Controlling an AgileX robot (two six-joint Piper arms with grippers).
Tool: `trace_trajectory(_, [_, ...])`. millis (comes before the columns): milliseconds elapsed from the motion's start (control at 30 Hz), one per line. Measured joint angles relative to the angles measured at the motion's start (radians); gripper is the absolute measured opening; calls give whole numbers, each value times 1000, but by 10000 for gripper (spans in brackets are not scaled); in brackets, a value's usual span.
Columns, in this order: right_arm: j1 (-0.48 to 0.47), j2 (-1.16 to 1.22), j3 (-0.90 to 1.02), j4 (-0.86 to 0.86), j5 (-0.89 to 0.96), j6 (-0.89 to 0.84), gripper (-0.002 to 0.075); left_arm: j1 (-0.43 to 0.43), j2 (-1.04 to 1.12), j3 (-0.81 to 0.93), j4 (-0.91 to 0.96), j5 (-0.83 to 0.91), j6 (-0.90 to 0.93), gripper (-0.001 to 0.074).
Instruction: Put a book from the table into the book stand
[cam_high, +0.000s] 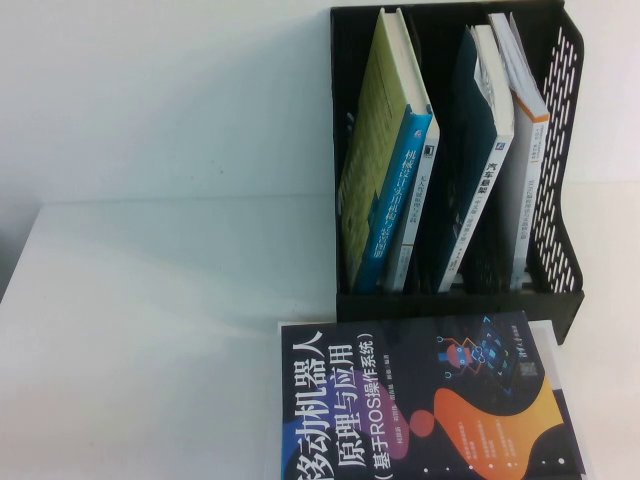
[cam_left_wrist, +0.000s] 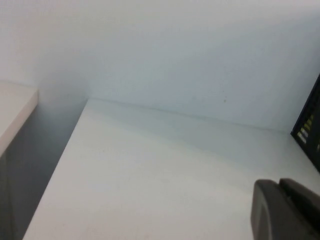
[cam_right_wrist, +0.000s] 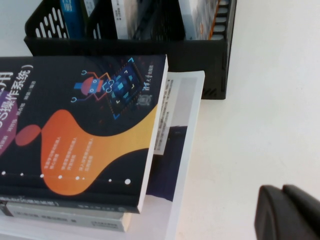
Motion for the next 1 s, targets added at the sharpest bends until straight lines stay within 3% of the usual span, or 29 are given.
trace_trajectory(200, [0,0,0,0,0,0,0,0,-2,50,25,28,7,-2])
trace_trajectory(467, [0,0,0,1,0,0,0,30,-116,48,-186,252,167,-2])
trace_trajectory(700, [0,0,0,4,1,0,0,39,-132,48,-259,260,365,-2])
trace_trajectory(1000, [0,0,0,8,1,0,0,-12,-132,48,-243,260,403,-2])
